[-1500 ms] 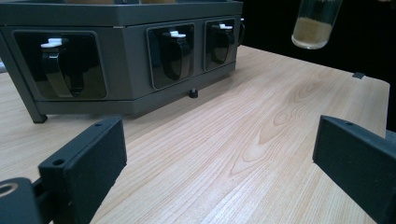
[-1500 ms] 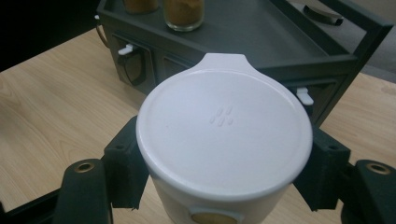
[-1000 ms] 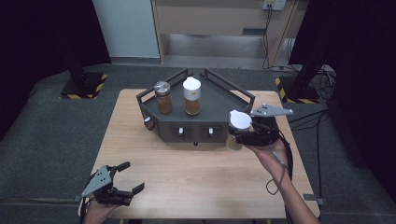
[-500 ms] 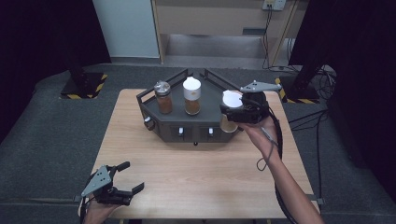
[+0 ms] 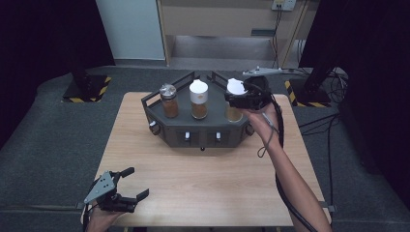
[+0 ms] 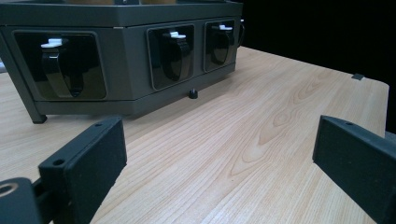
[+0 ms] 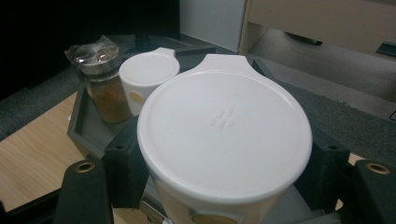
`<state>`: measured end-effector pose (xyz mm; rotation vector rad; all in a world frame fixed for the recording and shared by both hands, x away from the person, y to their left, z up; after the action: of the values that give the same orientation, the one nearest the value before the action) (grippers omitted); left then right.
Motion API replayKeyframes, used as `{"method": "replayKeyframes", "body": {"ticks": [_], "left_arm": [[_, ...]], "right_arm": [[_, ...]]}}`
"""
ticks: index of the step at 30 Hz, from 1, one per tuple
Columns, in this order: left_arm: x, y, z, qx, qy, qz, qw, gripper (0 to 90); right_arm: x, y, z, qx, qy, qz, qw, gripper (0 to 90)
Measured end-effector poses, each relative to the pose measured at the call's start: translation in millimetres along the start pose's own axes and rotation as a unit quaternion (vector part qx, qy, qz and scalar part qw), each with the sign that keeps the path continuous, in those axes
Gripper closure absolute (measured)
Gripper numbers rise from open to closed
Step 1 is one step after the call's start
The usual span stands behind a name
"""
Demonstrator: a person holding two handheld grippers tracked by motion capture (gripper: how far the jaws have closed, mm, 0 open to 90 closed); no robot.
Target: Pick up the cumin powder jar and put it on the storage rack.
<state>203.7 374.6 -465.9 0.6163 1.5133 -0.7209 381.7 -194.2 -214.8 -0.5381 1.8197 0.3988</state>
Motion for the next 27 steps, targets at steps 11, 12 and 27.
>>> {"method": "replayKeyframes", "body": {"ticks": [11,12,27], "left_arm": [[0.1,0.3,-0.5,0.000,-0.001,-0.001,1.0000,1.9],[0.2,0.5,-0.5,0.000,-0.001,0.000,1.0000,1.9],[0.4,0.6,-0.5,0.000,-0.001,-0.001,1.0000,2.0]], "right_arm": [[-2.5,1.6,33.7,0.023,0.006,0.001,0.9997,30.5],[-1.7,1.4,36.2,0.026,0.006,0.001,0.9996,30.5],[18.2,-8.2,67.5,0.051,0.021,0.009,0.9985,30.5]]}}
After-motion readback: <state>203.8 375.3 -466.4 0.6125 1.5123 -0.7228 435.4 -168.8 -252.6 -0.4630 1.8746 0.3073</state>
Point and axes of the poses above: each handheld gripper's, and its own axes: z roughly forward along the jaws, x roughly out of its underside, y roughly to its left, the point moved 2 cm from there along z, roughly forward along the jaws, and after that the axes turned 12 degrees about -y, right-handed, at the moved point
